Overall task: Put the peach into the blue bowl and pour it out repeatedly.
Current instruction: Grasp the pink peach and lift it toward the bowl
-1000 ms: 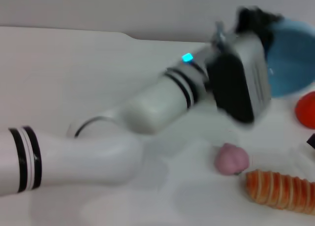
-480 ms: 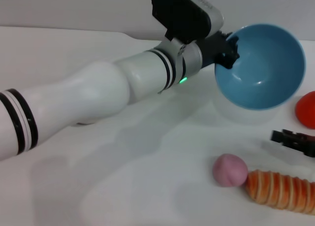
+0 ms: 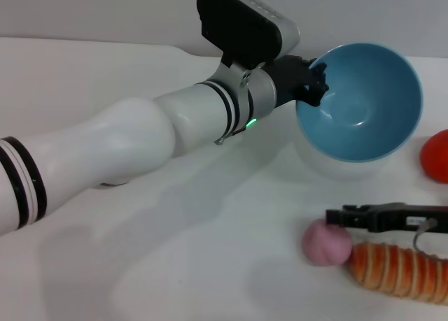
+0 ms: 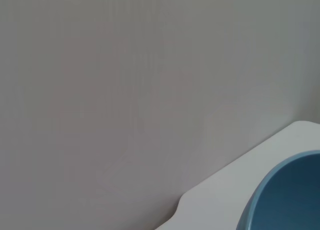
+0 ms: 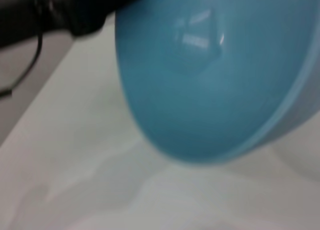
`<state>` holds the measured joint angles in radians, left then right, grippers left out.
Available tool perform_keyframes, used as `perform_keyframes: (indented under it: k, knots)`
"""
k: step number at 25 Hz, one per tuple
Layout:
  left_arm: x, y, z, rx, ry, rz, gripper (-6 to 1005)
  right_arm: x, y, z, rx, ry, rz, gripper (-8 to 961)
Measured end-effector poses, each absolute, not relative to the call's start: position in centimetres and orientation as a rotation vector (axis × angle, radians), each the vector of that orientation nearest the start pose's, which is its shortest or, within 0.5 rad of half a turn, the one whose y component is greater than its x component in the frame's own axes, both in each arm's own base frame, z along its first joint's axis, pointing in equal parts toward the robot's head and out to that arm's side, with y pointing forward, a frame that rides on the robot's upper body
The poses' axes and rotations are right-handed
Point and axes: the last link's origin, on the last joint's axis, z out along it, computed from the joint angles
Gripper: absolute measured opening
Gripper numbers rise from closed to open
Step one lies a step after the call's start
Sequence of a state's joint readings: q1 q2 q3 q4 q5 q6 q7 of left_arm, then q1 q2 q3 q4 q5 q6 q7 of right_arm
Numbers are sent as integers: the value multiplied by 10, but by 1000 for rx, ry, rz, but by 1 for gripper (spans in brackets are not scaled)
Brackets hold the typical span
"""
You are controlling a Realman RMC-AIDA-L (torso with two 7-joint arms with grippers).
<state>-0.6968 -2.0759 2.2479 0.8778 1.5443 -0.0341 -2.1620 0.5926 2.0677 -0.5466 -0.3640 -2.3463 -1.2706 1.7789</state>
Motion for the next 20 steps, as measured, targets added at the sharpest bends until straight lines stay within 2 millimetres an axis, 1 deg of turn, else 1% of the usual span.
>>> perform_keyframes:
  k: [5,9,14,20]
  knots:
    - [-125,387,-137,-2325,-544,-402,0,313,309,-69,-2548,1511,339,597]
    - [-125,389,-135,-2300,-531,-405,0,316,309,-72,-2516,1519,332,598]
    - [-127,391,-135,-2290,-527,-398,0,312,310,-74,-2539,1512,334,579]
    - [-129,393,-135,-2286,-526,-390,0,307,314,-74,-2565,1470,335,464]
